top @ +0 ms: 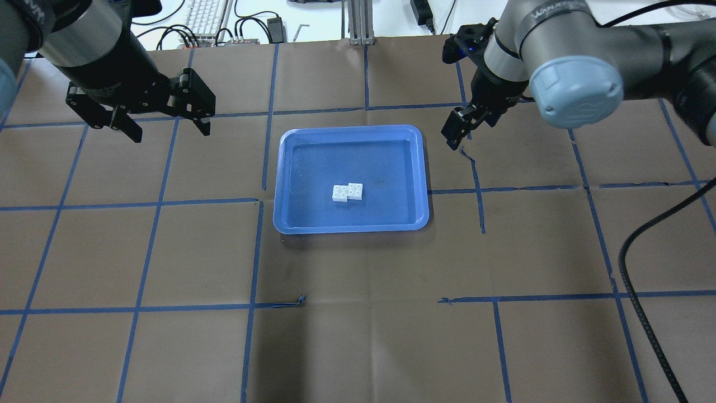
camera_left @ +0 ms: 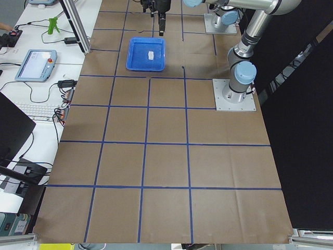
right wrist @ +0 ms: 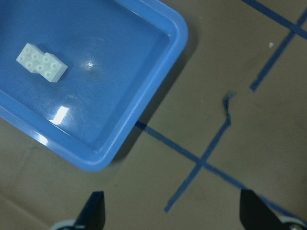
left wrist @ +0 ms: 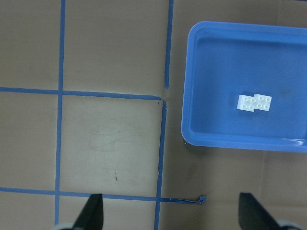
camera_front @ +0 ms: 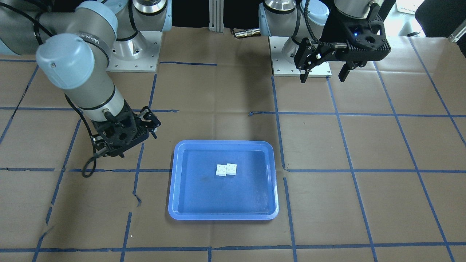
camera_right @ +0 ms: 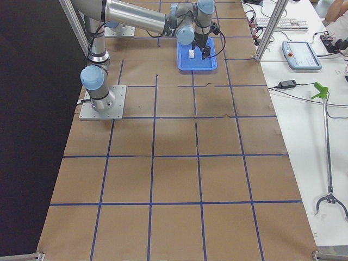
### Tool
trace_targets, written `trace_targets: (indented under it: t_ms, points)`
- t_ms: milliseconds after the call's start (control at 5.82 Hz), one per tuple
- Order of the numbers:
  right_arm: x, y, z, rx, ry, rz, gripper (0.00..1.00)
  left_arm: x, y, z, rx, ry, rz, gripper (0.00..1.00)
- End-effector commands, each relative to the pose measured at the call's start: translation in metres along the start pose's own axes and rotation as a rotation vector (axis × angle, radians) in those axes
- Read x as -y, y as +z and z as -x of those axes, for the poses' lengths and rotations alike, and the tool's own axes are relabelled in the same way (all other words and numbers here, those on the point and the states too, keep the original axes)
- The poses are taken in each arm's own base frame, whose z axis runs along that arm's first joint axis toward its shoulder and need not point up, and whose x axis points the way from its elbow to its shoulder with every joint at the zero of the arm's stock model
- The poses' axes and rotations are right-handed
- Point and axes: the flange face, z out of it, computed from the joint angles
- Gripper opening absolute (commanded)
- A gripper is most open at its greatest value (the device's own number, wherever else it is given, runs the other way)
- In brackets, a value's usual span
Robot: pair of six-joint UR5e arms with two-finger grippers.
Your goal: Assemble white blocks and place on blue tray
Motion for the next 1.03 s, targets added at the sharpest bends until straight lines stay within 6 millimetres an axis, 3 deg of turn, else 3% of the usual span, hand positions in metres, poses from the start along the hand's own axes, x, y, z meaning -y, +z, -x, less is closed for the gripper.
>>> trace_targets:
  t_ms: [0,343,859]
  points:
    - [-0.055,-0.064,-0.002,-0.101,0.318,0.082,1.00,0.000,0.000,0.000,0.000,0.000,0.002,1.00]
    - [-0.074,-0.114,0.015,-0.094,0.480,0.128,1.00,0.000,0.000,-0.001,0.000,0.001,0.000,1.00]
    - [-0.071,-0.114,0.022,-0.076,0.473,0.118,1.00,0.000,0.000,0.000,0.000,0.000,0.003,1.00]
